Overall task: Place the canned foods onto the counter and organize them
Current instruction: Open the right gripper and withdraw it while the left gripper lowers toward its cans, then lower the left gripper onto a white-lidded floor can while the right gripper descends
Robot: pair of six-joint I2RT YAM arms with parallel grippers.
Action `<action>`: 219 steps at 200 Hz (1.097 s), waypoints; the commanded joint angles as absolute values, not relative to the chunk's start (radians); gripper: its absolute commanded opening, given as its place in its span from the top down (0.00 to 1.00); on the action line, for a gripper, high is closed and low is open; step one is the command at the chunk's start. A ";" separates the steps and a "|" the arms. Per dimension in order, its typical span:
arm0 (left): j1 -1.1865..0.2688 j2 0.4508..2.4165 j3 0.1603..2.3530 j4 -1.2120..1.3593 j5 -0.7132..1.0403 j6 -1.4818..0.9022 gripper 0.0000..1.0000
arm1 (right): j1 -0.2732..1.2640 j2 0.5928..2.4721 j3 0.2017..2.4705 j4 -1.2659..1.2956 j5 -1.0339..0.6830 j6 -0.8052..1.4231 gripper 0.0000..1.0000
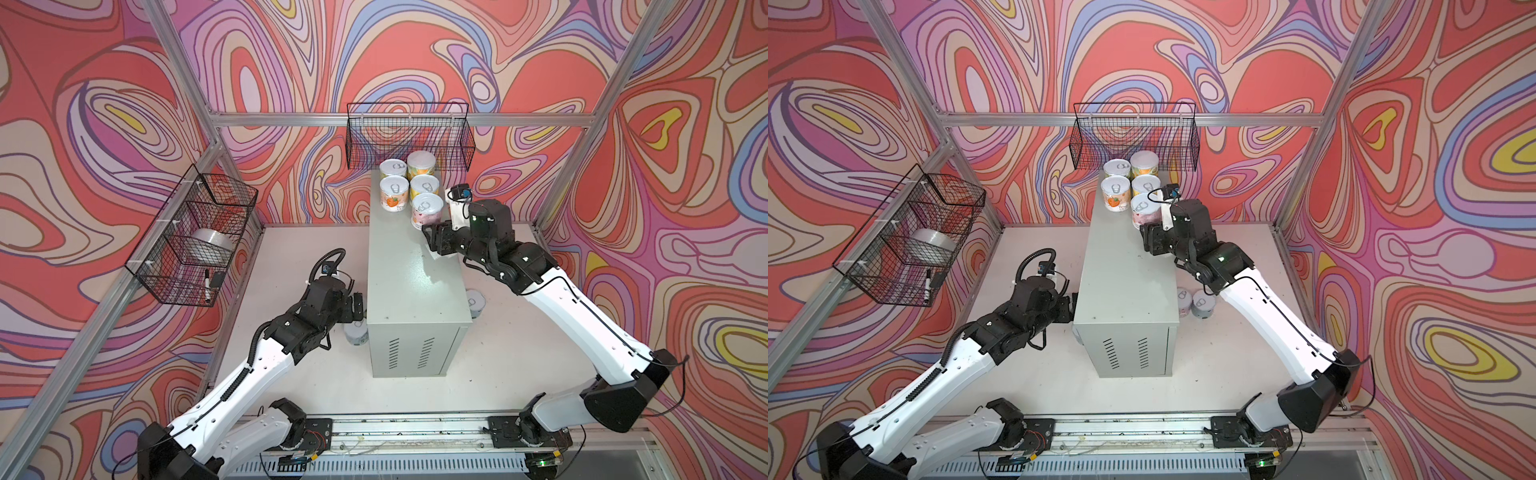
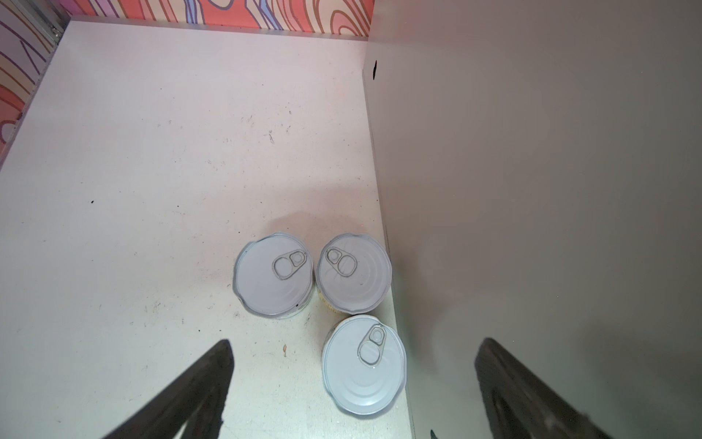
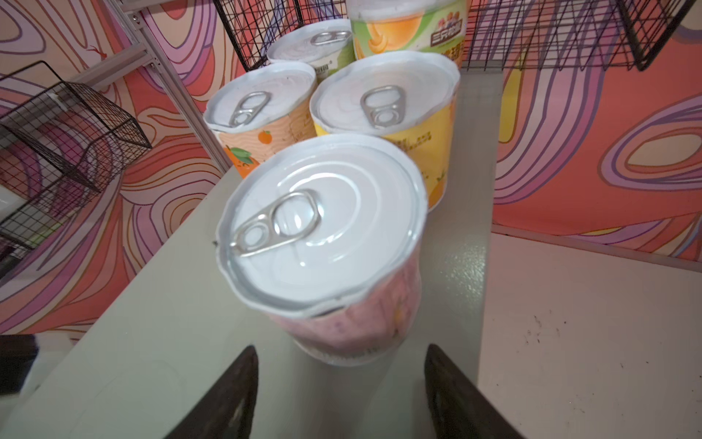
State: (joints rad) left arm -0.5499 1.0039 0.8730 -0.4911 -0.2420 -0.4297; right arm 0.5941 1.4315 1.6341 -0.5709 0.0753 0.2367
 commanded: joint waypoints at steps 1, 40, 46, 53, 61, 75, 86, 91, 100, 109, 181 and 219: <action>-0.544 1.006 0.881 -0.561 -0.277 -0.426 0.00 | 0.591 1.330 1.629 -0.630 0.026 0.281 0.27; -0.543 1.014 0.869 -0.630 -0.238 -0.459 0.01 | 0.591 1.218 1.559 -0.739 0.103 0.367 0.25; -0.543 1.015 0.866 -0.640 -0.226 -0.464 0.01 | 0.591 1.210 1.553 -0.768 0.113 0.379 0.24; -0.543 1.016 0.859 -0.649 -0.210 -0.466 0.01 | 0.591 1.201 1.543 -0.792 0.127 0.386 0.22; -0.543 1.014 0.846 -0.649 -0.185 -0.464 0.01 | 0.591 1.194 1.527 -0.818 0.154 0.393 0.20; -0.543 1.020 0.822 -0.638 -0.152 -0.463 0.00 | 0.590 1.184 1.491 -0.843 0.195 0.400 0.17; -0.543 1.029 0.806 -0.620 -0.113 -0.467 0.00 | 0.589 1.177 1.454 -0.842 0.201 0.406 0.15; -0.544 1.037 0.803 -0.614 -0.093 -0.470 0.00 | 0.585 1.178 1.439 -0.840 0.194 0.411 0.15; -0.543 1.055 0.797 -0.600 -0.060 -0.485 0.00 | 0.577 1.179 1.410 -0.828 0.174 0.419 0.15; -0.543 1.074 0.788 -0.582 -0.028 -0.504 0.00 | 0.573 1.183 1.381 -0.813 0.150 0.428 0.15; -0.543 1.126 0.698 -0.450 0.027 -0.566 0.00 | 0.546 1.198 1.299 -0.756 0.087 0.457 0.14; -0.543 1.166 0.692 -0.409 0.012 -0.570 0.02 | 0.537 1.160 1.347 -0.737 0.037 0.453 0.14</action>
State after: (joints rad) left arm -0.5484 1.1381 0.7036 -0.4644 0.0185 -0.5488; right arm 0.5465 1.1614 1.3403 -0.6174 0.0727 0.4698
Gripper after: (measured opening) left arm 0.989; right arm 0.860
